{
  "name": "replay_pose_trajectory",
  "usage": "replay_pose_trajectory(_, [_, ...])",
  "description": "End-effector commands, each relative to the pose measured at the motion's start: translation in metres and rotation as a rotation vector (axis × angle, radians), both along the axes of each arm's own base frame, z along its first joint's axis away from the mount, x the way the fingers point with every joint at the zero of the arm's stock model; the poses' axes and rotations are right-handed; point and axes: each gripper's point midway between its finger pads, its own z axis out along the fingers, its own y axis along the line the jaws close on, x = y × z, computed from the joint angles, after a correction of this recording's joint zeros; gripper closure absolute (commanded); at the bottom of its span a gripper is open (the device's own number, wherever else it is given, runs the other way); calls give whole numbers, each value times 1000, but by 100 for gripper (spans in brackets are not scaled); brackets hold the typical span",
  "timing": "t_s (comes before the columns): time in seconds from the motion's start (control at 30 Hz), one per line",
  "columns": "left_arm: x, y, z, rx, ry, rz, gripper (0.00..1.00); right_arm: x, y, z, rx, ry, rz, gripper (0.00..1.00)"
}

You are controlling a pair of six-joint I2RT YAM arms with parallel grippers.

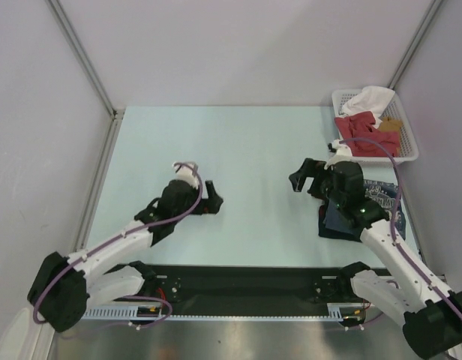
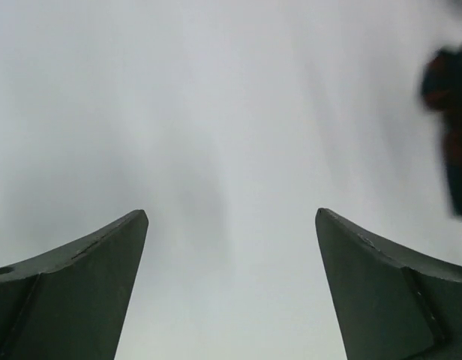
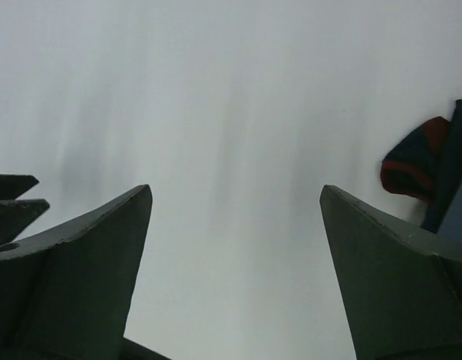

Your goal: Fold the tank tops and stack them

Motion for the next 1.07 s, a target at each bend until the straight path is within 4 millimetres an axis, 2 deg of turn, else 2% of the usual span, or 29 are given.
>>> replay_pose_trajectory(0.0, [-19,35,-2,15,-65,66,0,15,17,0,-33,-121,46,0])
replay_pose_trajectory(0.03, [-29,47,-8,30,-70,82,0,12,20,-23,-31,-92,69,0])
replay_pose_trajectory(0.1, [-37,60,-15,61,-83,99,0,13,35,-23,23,-159,133,0])
replay_pose_trajectory(0.13, [-41,66,-12,65,-98,101,0,12,37,-32,33,-149,140,0])
replay_pose_trajectory(0.17, [-44,68,-13,75,-105,96,0,8,37,-52,39,-116,138,0])
replay_pose_trajectory(0.2, [-48,76,-22,116,-90,102,0,6,45,-51,65,-133,156,0])
replay_pose_trajectory(0.23, [-50,78,-21,108,-96,107,0,0,46,-70,53,-107,165,0])
replay_pose_trajectory(0.37, [-59,78,-31,87,-117,73,0,-2,48,-87,42,-120,153,0])
replay_pose_trajectory(0.53, [-66,74,-15,1,-216,40,0,0,50,-92,45,-101,153,0])
replay_pose_trajectory(1.03, [-64,71,-21,20,-185,28,0,-4,60,-88,67,-105,209,0])
